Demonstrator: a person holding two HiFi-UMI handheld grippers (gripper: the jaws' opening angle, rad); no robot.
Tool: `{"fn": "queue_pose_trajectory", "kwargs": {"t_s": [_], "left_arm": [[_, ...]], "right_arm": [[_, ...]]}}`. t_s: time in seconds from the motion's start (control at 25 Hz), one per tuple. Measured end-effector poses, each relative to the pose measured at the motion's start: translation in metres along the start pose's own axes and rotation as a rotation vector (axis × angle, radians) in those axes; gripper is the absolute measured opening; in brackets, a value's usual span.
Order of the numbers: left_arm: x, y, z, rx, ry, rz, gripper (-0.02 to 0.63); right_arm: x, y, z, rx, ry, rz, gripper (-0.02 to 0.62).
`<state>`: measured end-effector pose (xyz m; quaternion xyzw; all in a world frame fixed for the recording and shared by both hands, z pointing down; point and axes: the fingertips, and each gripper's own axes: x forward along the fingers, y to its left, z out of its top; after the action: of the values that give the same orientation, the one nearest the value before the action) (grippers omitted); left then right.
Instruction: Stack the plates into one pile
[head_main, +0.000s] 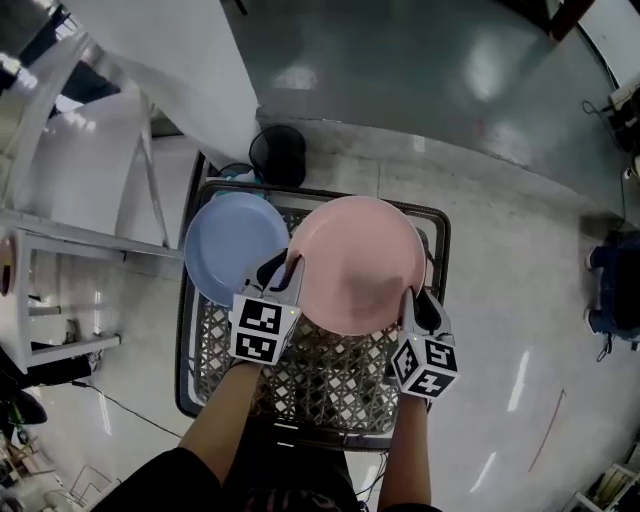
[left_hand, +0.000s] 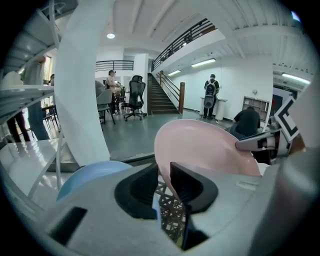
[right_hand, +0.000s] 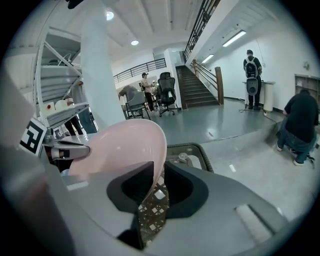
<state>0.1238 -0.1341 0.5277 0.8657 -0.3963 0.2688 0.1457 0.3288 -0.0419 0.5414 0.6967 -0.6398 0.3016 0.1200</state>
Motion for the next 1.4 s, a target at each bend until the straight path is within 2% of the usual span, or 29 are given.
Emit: {"fn": "queue_pose_trajectory", "kwargs": {"t_s": [0.32, 0.64, 0.84, 1.04, 1.4], "left_arm": [[-0.054, 0.077, -0.007, -0.063, -0.037, 0.126, 0.069], [-0.115, 0.157, -0.039, -0.134, -0.036, 0.246, 0.066], [-0.141, 0.195, -0.056, -0.170, -0.034, 0.298, 0.061], [-0.151, 0.215, -0.069, -0.195, -0.028, 0.318, 0.061], [-0.126, 0.228, -0.087, -0.229, 0.016, 0.294, 0.063]], "right_arm": [[0.023, 0.087, 0.017, -0.074, -0.005, 0.119, 0.077], [0.043, 0.186, 0.012, -0.136, 0.024, 0.233, 0.077], [0.055, 0.234, 0.004, -0.166, 0.045, 0.283, 0.077], [0.063, 0.258, -0.002, -0.191, 0.067, 0.306, 0.077], [0.089, 0.257, -0.013, -0.210, 0.128, 0.287, 0.078]]}}
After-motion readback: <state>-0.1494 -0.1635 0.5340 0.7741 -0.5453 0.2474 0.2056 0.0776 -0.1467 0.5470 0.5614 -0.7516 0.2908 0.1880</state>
